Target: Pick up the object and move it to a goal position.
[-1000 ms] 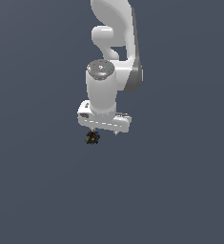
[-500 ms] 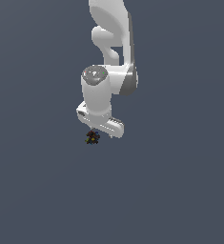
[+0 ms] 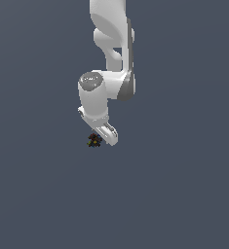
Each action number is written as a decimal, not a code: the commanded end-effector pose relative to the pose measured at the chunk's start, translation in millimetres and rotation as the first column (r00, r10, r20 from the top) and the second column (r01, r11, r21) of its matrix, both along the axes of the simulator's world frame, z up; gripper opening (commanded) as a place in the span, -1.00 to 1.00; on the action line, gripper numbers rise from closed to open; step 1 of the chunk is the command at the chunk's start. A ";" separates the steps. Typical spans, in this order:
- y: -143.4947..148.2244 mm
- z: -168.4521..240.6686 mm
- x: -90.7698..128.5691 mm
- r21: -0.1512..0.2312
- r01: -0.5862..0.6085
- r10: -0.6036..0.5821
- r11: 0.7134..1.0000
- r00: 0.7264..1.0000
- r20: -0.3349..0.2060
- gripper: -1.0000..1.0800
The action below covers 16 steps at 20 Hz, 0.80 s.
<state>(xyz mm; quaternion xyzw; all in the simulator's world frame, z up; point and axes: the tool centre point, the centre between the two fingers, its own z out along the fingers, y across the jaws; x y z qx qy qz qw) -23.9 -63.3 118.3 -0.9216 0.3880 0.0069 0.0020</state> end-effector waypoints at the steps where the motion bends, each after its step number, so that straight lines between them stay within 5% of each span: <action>1: -4.9 -5.2 -3.5 0.000 0.085 -0.085 0.996 0.996 0.000 0.92; 7: -17.1 -17.0 -12.4 -0.002 0.281 -0.281 0.960 0.960 0.001 0.92; 16: -33.9 -31.3 -24.8 -0.006 0.522 -0.522 0.853 0.853 0.006 0.92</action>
